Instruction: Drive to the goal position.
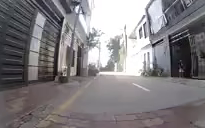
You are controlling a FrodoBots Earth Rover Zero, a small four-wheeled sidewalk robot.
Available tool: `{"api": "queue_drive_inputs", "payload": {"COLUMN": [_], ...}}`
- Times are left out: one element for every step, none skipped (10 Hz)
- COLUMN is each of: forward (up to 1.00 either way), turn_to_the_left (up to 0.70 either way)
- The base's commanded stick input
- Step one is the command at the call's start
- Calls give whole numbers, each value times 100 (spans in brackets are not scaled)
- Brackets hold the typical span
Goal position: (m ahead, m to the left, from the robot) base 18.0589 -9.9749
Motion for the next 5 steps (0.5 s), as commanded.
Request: {"api": "queue_drive_inputs", "payload": {"forward": [100,100,100,100,100], "turn_to_the_left": [0,0,0,0,0]}}
